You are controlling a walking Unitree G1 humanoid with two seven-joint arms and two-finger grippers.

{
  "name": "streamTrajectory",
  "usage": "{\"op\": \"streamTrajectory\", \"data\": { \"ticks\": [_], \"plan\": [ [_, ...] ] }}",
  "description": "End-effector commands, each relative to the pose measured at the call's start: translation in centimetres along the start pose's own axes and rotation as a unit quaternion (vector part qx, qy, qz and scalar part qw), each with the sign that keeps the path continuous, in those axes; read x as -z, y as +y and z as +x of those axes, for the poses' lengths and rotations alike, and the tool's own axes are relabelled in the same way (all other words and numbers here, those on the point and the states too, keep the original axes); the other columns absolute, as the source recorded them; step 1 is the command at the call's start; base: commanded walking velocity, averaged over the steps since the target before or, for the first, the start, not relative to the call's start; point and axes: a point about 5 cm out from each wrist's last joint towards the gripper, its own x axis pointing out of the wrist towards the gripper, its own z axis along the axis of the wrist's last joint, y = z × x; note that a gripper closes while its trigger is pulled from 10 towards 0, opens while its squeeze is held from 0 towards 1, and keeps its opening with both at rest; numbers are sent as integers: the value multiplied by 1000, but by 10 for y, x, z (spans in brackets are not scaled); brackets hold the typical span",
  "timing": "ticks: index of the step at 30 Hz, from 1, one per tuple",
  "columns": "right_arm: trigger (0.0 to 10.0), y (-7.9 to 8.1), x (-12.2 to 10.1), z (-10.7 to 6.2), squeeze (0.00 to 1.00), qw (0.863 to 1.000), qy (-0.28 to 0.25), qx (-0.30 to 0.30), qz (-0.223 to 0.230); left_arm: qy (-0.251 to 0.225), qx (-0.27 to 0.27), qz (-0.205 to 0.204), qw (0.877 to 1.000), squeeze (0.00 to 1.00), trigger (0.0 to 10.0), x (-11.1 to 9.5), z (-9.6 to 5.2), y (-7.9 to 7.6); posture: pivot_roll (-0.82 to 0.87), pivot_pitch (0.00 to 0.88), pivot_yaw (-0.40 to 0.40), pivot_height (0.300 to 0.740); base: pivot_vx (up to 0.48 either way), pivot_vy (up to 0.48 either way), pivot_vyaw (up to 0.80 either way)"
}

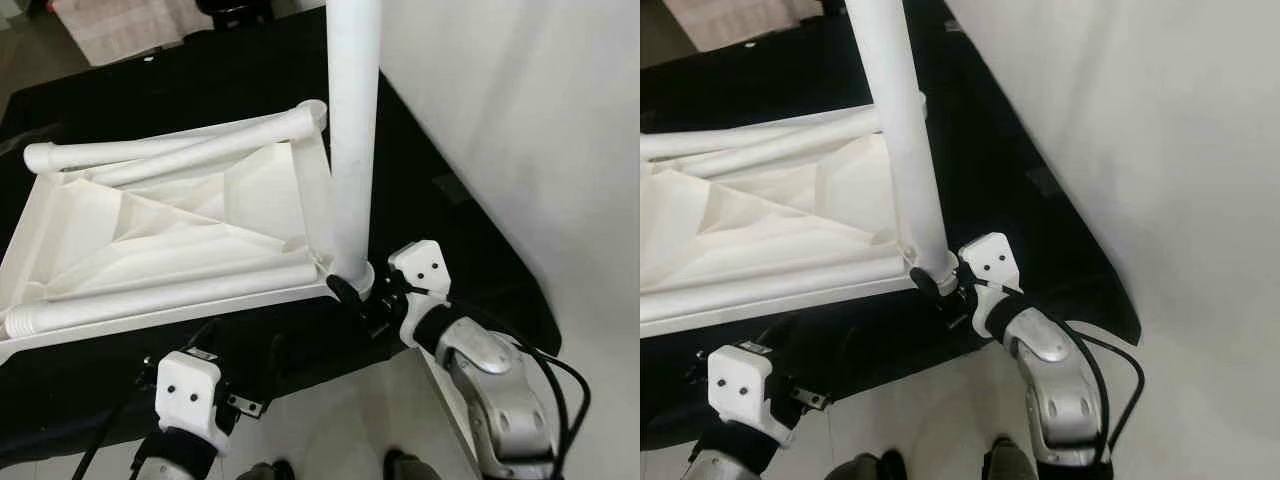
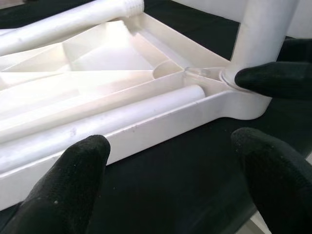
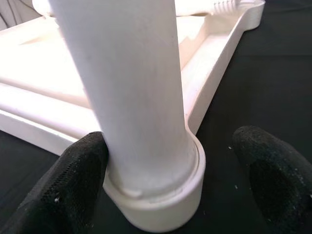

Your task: Building children table

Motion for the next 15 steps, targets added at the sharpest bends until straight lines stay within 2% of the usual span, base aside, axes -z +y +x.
{"op": "streamTrajectory", "data": {
  "ticks": [1,2,7,11,15],
  "plan": [
    [10000,4,1,-10,1000,1000,-11,-2,6,36,-37,13,999,0,10000,11,-1,10,-53,187,91,740,0,0,0],
    [10000,7,2,-13,1000,1000,-16,0,6,39,-52,29,997,0,10000,12,2,15,-66,180,99,740,0,0,0],
    [10000,8,2,-16,1000,1000,-25,4,7,39,-70,50,996,0,10000,13,7,22,-72,170,108,740,0,0,0],
    [10000,1,5,-23,1000,999,-42,27,1,36,-98,79,991,0,10000,14,14,32,-79,154,118,740,0,0,0],
    [10000,-1,12,-28,1000,999,-34,40,3,38,-109,88,989,0,10000,15,15,35,-79,150,122,740,0,0,0]
  ]
}}
